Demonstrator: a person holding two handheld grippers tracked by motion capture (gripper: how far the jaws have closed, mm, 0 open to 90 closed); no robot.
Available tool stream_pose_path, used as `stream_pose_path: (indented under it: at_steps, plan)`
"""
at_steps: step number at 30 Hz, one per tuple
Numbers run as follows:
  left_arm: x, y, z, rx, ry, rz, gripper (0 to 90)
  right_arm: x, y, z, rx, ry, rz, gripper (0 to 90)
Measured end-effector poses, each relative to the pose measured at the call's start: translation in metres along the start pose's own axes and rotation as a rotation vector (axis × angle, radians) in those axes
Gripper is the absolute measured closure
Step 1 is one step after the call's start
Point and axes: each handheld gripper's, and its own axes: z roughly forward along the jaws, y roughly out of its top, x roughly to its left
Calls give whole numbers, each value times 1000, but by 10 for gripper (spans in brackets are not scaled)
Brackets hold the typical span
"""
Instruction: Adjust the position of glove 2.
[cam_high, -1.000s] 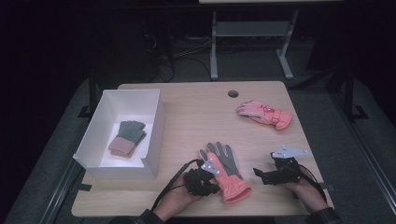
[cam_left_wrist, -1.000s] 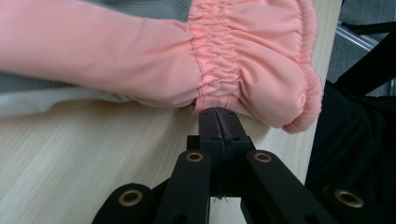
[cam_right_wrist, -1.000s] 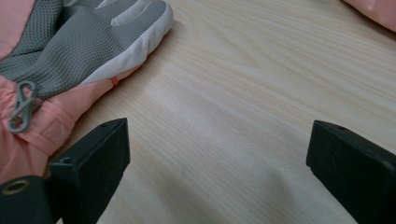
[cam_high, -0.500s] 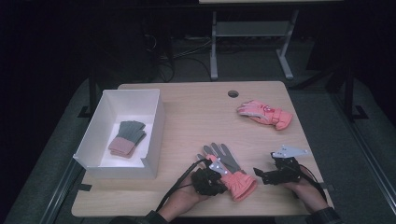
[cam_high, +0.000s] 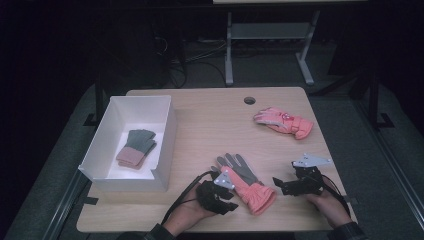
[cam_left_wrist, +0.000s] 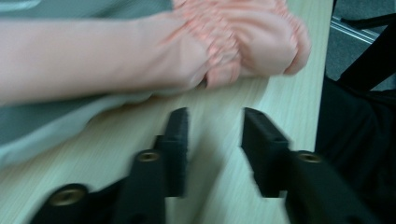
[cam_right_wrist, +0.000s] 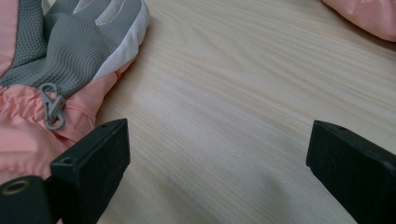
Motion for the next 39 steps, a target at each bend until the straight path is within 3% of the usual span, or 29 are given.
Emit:
stream_pose_path:
  at_steps: [3, 4, 6, 8, 9, 15, 17, 18, 19, 20, 23, 27, 31, 39]
  plan:
    - [3, -6, -4, -24, 9, -6, 470, -1, 2, -1, 12, -5, -2, 58]
    - [5, -8, -6, -36, 7, -15, 470, -1, 2, -1, 18, -13, -3, 57]
    - [10, -15, -11, -62, 6, -42, 372, -1, 5, -2, 38, -22, -10, 57]
    - [11, -18, -12, -57, 20, -42, 357, -1, 6, -3, 42, -9, -13, 58]
    - [12, -22, -16, -44, 41, -36, 349, 0, 8, -4, 45, 22, -29, 57]
    - [15, -30, -25, -66, 95, -39, 192, 2, 14, -5, 92, 16, -59, 57]
    - [19, -34, -27, -78, 96, -61, 175, 1, 17, -4, 92, 4, -54, 57]
    - [20, -37, -28, -78, 105, -76, 161, 0, 21, -2, 89, 37, -45, 74]
    - [21, -38, -28, -82, 106, -83, 161, 0, 21, -2, 89, 37, -45, 74]
    - [22, -40, -29, -85, 110, -84, 151, -1, 23, -1, 96, 50, -49, 133]
    - [22, -41, -29, -100, 114, -80, 146, -1, 26, 1, 97, 56, -53, 144]
    - [22, -41, -28, -92, 132, -79, 147, -8, 35, 3, 93, 75, -46, 273]
    - [23, -40, -29, -105, 133, -97, 148, -19, 47, 3, 86, 48, -65, 369]
    - [22, -41, -29, -88, 133, -78, 150, -43, 73, 12, 92, 36, -47, 491]
